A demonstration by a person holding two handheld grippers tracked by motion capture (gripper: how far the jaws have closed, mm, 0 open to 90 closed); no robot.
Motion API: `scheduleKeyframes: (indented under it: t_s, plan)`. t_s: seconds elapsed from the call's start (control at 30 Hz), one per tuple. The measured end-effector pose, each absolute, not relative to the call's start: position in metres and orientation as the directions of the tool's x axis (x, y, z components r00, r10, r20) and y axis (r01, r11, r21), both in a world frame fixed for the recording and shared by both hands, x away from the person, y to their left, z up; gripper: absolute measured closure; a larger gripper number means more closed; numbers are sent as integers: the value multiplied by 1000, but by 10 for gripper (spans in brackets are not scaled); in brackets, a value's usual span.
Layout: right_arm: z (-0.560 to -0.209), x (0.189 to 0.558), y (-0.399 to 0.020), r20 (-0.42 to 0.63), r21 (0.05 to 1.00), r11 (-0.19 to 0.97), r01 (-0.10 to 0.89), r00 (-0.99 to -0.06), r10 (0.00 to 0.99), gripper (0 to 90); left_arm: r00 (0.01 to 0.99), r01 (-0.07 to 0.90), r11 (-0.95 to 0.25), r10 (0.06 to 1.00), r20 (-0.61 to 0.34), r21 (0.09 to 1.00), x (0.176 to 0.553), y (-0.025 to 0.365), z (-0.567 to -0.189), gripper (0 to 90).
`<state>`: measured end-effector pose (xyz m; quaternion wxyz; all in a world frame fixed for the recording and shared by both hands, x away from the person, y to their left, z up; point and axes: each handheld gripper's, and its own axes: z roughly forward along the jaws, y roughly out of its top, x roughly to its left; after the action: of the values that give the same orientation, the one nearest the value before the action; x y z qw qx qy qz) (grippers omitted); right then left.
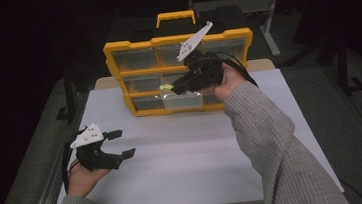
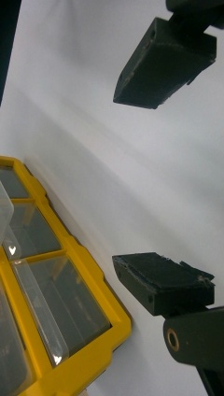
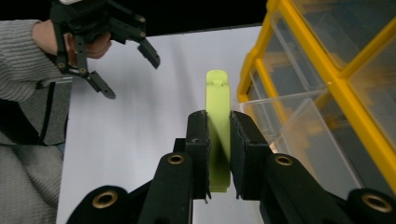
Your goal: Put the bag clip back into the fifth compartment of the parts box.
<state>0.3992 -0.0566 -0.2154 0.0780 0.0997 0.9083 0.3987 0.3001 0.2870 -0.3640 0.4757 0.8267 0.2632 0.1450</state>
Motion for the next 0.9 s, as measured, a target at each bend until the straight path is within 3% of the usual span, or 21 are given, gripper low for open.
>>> scheduleKeyframes:
  t_s: [0.9]
  plan:
    - [-220,436,-66,-57,716,672,188,-944,325,770,822,297,-400,570,-19,867,300,285,-365,183]
